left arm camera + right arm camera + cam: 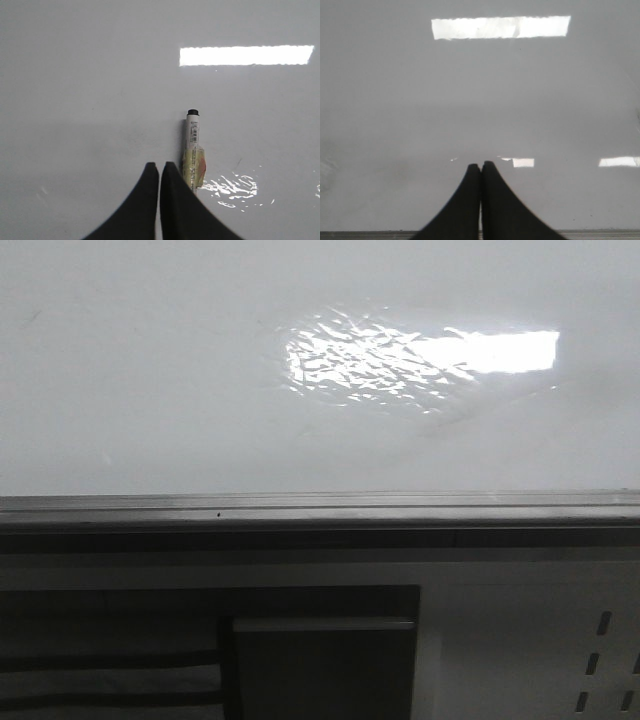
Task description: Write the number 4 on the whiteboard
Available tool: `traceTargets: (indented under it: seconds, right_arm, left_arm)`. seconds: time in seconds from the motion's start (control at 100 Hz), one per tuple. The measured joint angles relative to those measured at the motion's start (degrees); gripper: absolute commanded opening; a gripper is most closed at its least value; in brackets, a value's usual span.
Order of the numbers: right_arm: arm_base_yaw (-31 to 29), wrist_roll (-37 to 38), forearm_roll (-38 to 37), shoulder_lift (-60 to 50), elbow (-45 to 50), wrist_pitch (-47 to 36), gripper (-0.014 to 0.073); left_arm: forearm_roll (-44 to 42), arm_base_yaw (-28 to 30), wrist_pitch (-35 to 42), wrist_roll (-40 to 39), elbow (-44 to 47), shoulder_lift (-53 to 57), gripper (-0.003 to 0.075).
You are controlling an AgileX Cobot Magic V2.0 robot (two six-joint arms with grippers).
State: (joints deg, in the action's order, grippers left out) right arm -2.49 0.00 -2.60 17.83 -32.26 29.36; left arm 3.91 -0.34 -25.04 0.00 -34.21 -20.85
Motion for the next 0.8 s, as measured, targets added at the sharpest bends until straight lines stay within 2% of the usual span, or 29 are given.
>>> traceTargets:
  seconds: [0.16, 0.23, 0.28, 0.31, 0.43, 0.48, 0.57, 0.8]
  right_arm:
    - [0.0, -0.31, 0.0, 0.0, 0.0, 0.0, -0.007]
    - [0.0, -0.31, 0.0, 0.0, 0.0, 0.0, -0.0034]
    - [0.0, -0.31, 0.0, 0.0, 0.0, 0.0, 0.0027]
    - [0.0, -0.31, 0.0, 0.0, 0.0, 0.0, 0.0073]
    - [0.0, -0.31, 0.0, 0.0, 0.0, 0.0, 0.0344]
    - [0.0, -0.31, 0.0, 0.0, 0.0, 0.0, 0.0435]
    - [0.0, -0.31, 0.0, 0.0, 0.0, 0.0, 0.0515]
    - [0.0, -0.39, 0.0, 0.0, 0.0, 0.0, 0.051]
  left_arm:
    - [0.0, 0.0, 0.0, 0.0, 0.0, 0.0, -0.0018]
    - [0.0, 0.0, 0.0, 0.0, 0.0, 0.0, 0.0027]
    - [-0.21, 0.0, 0.0, 0.0, 0.0, 0.0, 0.0112]
    - [-0.33, 0.0, 0.0, 0.0, 0.0, 0.0, 0.0195]
    - [-0.44, 0.0, 0.0, 0.0, 0.0, 0.0, 0.0495]
    - [-0.44, 0.0, 0.0, 0.0, 0.0, 0.0, 0.0583]
    - [-0.44, 0.0, 0.0, 0.0, 0.0, 0.0, 0.0612]
    - [-0.53, 0.0, 0.0, 0.0, 0.0, 0.0, 0.057]
